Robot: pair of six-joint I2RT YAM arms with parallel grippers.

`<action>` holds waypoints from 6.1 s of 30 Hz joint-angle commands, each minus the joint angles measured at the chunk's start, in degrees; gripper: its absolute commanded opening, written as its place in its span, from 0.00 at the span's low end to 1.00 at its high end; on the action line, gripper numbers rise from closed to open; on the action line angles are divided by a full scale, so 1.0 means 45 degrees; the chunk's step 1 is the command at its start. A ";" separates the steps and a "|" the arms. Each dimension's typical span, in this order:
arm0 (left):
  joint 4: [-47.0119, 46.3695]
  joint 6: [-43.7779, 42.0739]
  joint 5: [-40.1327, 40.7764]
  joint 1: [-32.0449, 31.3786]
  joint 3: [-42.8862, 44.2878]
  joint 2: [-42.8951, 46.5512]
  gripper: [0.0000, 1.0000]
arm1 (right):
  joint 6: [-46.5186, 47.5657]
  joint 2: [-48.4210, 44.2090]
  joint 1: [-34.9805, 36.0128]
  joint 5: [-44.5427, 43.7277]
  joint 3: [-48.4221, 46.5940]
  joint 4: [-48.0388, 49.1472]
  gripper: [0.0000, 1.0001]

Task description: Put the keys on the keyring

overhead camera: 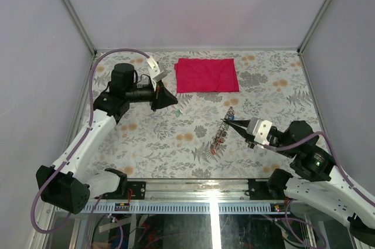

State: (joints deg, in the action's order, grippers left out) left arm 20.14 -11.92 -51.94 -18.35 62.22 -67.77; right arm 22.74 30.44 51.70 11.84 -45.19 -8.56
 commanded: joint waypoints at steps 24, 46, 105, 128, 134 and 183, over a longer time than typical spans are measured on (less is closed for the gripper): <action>-0.1466 0.4282 0.5470 -0.2049 -0.0812 -0.0190 0.32 | -0.2330 0.0440 0.0011 -0.4218 -0.3743 -0.1761 0.00; -0.5649 0.9958 0.4776 0.0639 -0.3514 -0.3195 1.00 | -0.2991 0.0104 0.0008 -0.4881 -0.3328 -0.2084 0.00; 0.2458 0.9293 1.8458 -1.1615 0.5066 -1.1005 0.48 | -0.4220 -0.1589 0.0009 -1.1133 -0.4677 -0.4553 0.00; 0.1852 0.9620 1.7903 -1.1781 0.5010 -1.1351 0.43 | -0.4234 -0.1268 0.0001 -1.0733 -0.4584 -0.4522 0.00; 0.1860 0.9622 1.7888 -1.1770 0.5048 -1.1584 0.42 | -0.4216 -0.1168 -0.0001 -1.0658 -0.4607 -0.4490 0.00; 0.2750 1.4784 1.9036 -1.1507 0.4048 -0.9722 0.42 | -0.4298 -0.0943 0.0004 -1.0365 -0.4382 -0.4414 0.00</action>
State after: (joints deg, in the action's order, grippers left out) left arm 29.71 42.78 30.35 -70.81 80.62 -113.82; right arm 3.40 25.67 51.70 -35.75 -64.60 -32.75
